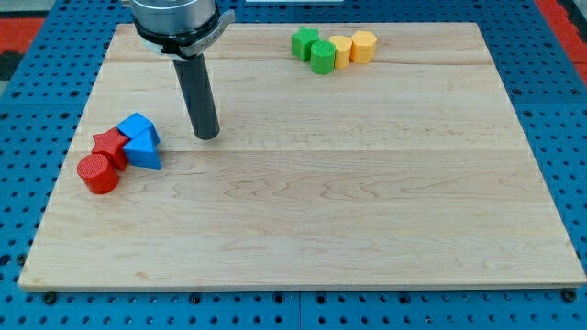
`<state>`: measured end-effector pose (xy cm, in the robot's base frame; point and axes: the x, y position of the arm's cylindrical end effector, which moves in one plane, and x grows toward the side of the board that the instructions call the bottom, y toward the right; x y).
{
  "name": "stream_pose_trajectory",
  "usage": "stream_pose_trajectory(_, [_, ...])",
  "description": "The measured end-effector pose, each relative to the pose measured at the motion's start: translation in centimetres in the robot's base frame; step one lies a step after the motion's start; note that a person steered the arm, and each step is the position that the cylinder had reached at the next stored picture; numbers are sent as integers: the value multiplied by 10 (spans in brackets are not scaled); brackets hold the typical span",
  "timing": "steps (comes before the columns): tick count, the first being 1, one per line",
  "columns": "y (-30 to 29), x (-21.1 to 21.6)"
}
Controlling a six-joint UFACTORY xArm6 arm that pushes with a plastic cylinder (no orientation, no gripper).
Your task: Move group of yellow blocks and green blocks towards center
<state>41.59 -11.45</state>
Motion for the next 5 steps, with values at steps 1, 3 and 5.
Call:
stream_pose_trajectory(1, [0,0])
stream_pose_trajectory(3, [8,1])
stream_pose_trajectory(5, [168,-42])
